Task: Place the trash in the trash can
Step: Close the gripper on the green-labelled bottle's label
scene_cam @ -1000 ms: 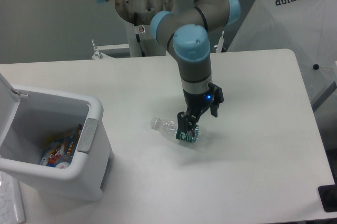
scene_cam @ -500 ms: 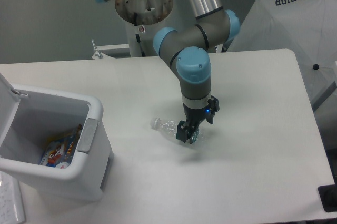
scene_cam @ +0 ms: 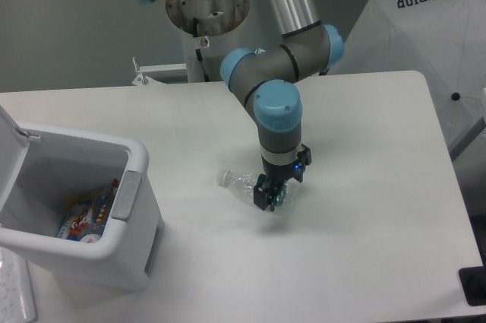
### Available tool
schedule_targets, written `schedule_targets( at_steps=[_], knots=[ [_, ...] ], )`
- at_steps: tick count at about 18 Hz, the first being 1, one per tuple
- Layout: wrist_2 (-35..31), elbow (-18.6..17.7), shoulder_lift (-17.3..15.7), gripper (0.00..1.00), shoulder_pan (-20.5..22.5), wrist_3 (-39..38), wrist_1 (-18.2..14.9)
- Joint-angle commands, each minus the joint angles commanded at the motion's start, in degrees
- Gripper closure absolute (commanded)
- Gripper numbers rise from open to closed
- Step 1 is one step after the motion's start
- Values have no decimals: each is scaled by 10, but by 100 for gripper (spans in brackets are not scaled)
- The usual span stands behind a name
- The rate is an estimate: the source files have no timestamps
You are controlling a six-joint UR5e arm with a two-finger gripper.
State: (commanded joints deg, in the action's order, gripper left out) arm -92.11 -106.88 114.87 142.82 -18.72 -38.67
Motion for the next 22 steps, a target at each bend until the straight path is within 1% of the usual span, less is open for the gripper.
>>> schedule_targets(
  at_steps=[5, 6, 7, 9, 12, 17, 21, 22],
  knots=[
    [-11, 1, 12, 1, -10, -4, 0],
    [-12, 3, 14, 2, -15, -4, 0],
    [-12, 4, 15, 6, -17, -4, 0],
    [-12, 7, 15, 8, -17, -4, 0],
    [-12, 10, 19, 18, -18, -4, 0],
    [-12, 11, 22, 26, -18, -3, 0],
    [-15, 15, 24, 27, -18, -3, 0],
    [-15, 16, 24, 28, -18, -3, 0]
  ],
)
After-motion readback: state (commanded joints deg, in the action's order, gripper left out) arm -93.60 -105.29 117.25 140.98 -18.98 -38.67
